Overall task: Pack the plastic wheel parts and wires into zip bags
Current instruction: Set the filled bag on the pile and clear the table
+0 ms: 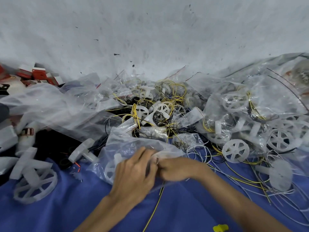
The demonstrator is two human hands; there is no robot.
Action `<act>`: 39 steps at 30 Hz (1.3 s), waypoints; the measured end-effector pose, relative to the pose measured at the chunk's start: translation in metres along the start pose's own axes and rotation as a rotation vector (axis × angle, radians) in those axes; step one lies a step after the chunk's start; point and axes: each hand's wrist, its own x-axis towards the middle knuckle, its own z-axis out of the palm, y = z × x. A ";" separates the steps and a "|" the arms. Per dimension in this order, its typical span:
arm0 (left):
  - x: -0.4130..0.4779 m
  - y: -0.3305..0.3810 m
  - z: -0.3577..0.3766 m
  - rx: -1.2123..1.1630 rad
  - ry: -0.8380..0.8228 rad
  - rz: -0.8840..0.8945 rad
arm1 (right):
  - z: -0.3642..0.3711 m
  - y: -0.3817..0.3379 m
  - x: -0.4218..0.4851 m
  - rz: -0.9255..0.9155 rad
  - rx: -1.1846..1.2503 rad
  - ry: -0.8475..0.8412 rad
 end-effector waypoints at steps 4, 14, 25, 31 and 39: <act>0.000 -0.008 0.003 -0.001 -0.057 -0.081 | -0.020 0.027 -0.014 -0.140 0.221 -0.013; -0.004 -0.018 0.010 -0.055 -0.040 -0.080 | -0.002 0.100 -0.046 0.279 -0.310 0.948; -0.006 -0.015 0.008 -0.044 -0.096 -0.008 | 0.013 0.143 -0.064 0.872 -0.205 0.880; -0.006 -0.017 0.010 -0.068 -0.053 -0.021 | 0.009 0.145 -0.071 0.623 0.065 1.217; -0.004 -0.017 0.008 -0.089 -0.066 0.030 | 0.000 0.119 -0.061 0.166 1.468 0.929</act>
